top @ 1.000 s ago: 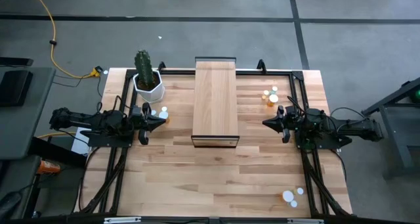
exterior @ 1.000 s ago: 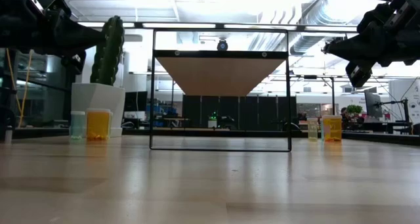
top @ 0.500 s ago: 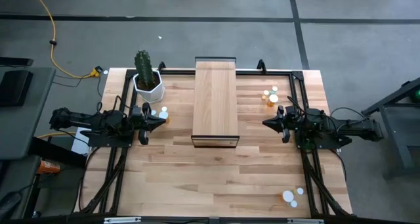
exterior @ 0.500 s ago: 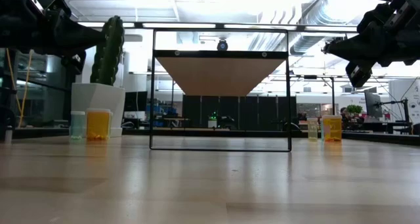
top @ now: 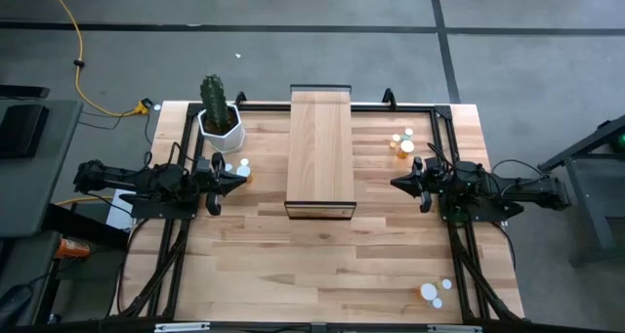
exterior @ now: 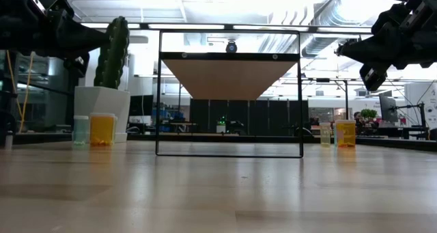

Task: Pick and place medicine bottles onto shelf by color

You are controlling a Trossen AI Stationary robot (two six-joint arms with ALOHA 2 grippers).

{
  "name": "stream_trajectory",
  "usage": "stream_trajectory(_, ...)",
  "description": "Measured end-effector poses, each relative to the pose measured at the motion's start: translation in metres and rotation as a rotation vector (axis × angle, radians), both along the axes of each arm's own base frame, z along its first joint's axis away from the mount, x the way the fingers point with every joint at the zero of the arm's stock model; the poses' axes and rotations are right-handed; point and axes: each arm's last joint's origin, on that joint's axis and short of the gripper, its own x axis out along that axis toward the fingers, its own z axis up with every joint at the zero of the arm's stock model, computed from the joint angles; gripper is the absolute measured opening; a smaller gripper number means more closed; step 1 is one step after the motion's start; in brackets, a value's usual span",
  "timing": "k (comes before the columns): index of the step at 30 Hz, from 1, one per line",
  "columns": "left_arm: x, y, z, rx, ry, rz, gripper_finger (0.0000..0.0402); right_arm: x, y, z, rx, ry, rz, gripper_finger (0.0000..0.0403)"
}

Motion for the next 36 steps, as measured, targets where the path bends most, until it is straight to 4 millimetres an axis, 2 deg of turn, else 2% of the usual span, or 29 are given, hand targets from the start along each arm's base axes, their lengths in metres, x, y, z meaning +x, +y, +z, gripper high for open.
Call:
stream_trajectory(20,0.000,0.000,0.000,0.000,-0.004,0.001,0.0003,0.000,0.000,0.000,0.000,0.000,0.000,0.0000)
stream_trajectory(24,-0.002,0.002,0.014,0.037,-0.130,0.088,0.0010,0.000,0.000,0.000,0.000,0.000,0.000,0.0000)
stream_trajectory(27,-0.005,0.003,0.034,0.124,-0.247,0.123,0.0034,0.000,0.000,0.000,0.000,0.000,0.000,0.0000)
stream_trajectory(29,-0.007,0.003,0.050,0.170,-0.257,0.144,0.0061,0.000,0.000,0.000,0.000,0.000,0.000,0.0000)
stream_trajectory(33,-0.005,0.004,0.077,0.213,-0.139,0.188,0.0131,0.000,0.000,0.000,0.000,0.000,0.000,0.0000)
stream_trajectory(36,0.002,0.006,0.096,0.226,0.013,0.223,0.0190,0.000,0.000,0.000,0.000,0.000,0.000,0.0000)
